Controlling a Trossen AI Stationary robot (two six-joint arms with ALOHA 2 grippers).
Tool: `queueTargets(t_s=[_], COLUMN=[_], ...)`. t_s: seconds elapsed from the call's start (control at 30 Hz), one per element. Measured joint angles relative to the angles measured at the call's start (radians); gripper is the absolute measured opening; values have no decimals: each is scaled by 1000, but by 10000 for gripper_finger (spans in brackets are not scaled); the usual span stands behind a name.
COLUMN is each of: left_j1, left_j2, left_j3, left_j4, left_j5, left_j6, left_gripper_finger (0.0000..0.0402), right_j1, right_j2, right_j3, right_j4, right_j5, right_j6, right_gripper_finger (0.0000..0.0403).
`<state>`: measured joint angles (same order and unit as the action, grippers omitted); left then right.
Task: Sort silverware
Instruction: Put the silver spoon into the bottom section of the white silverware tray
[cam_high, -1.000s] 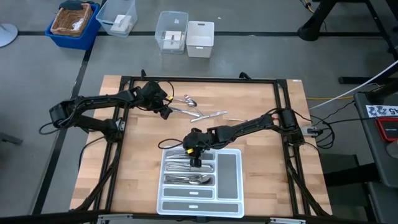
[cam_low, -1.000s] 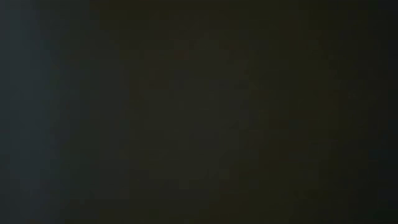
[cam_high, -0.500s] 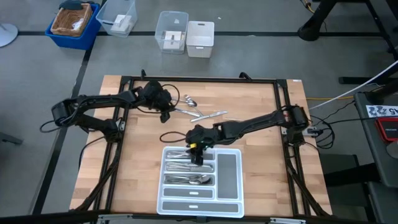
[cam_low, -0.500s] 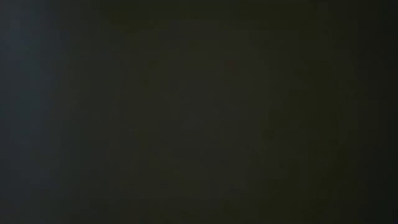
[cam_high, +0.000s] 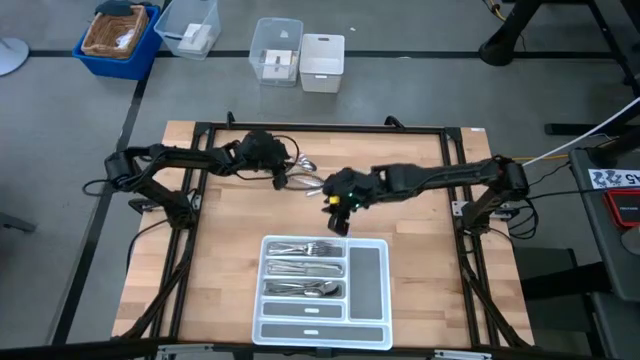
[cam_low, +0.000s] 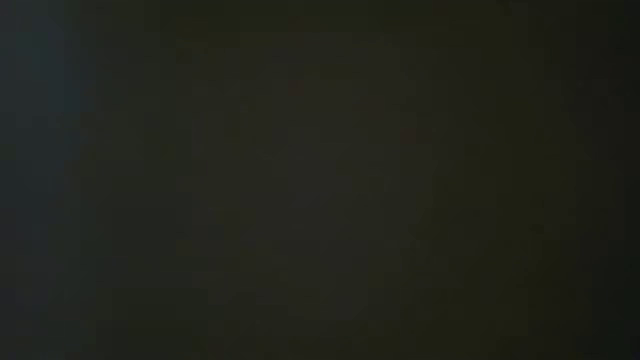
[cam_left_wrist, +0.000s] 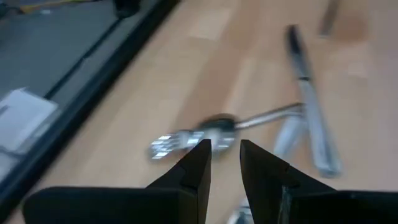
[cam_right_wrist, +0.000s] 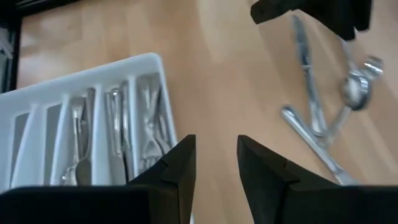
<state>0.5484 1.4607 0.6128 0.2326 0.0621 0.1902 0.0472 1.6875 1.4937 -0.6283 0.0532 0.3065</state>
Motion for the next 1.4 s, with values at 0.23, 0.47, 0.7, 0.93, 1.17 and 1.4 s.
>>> queueTargets(t_s=[0.23,0.47,0.7,0.93,1.17,1.4], left_j1=[54,55,55,54,54,54], left_j2=[110,234,324,330,326,323], left_j3=[6,52,146,191,193,192], left_j4=[105,97,89,-29,-52,-55], left_j5=[3,6,6,8,8,8], left_j6=[19,140,161,131,61,16], left_gripper_finger=[75,75,75,75,74,67], right_j1=[-74,-151,-214,-226,-225,-225], right_j2=[-30,-30,-30,-30,-30,-30], right_j3=[0,0,0,-1,-1,-1], right_j4=[-84,-109,-107,-110,-114,-115], right_j5=[0,-20,-58,-72,-72,-72], right_j6=[-17,-70,-80,-114,-132,-133], right_gripper_finger=[120,120,120,120,120,120])
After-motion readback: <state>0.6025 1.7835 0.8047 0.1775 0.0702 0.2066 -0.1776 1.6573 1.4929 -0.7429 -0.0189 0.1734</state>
